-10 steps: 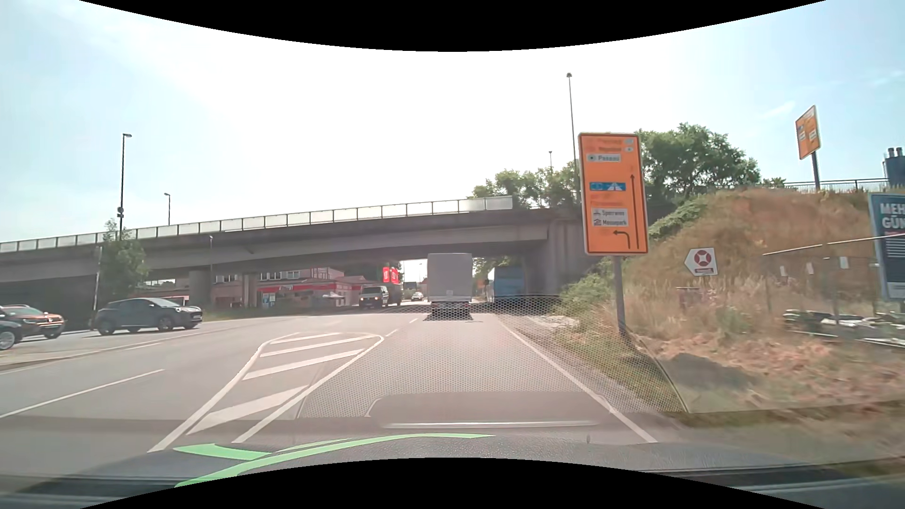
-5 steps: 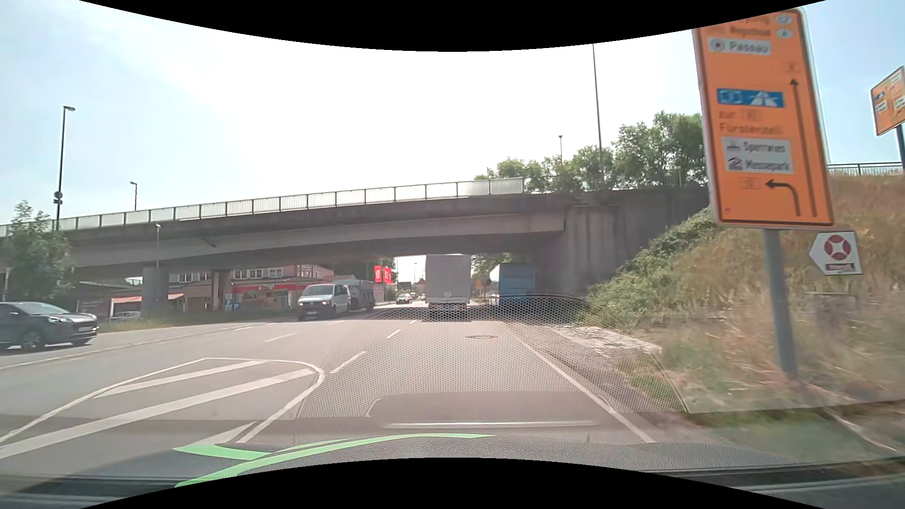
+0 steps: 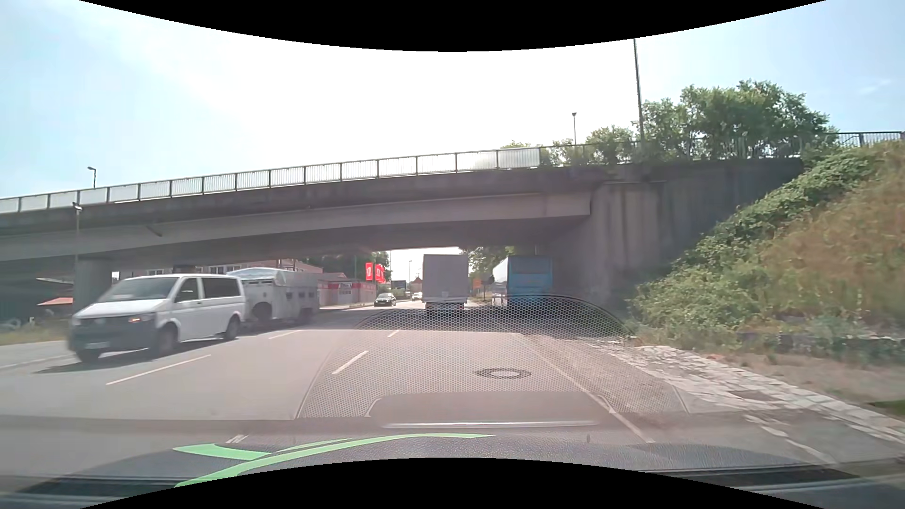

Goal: Follow the waypoints while adhering to traffic rules and regulations

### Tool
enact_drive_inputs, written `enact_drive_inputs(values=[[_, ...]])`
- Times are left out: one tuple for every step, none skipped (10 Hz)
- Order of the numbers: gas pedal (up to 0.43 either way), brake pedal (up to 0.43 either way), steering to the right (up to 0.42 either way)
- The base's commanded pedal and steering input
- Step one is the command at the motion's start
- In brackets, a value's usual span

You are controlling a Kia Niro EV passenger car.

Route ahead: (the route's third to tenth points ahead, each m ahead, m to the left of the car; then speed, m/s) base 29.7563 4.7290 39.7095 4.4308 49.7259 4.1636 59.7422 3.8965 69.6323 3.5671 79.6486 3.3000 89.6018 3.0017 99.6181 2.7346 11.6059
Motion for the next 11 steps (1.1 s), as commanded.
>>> enact_drive_inputs(values=[[0.118,0.0,0.004],[0.118,0.0,0.004],[0.118,0.0,0.004],[0.118,0.0,0.004],[0.118,0.0,0.004],[0.118,0.0,0.004],[0.118,0.0,0.004],[0.118,0.0,0.003],[0.118,0.0,0.003],[0.13,0.0,0.003],[0.13,0.0,0.003]])
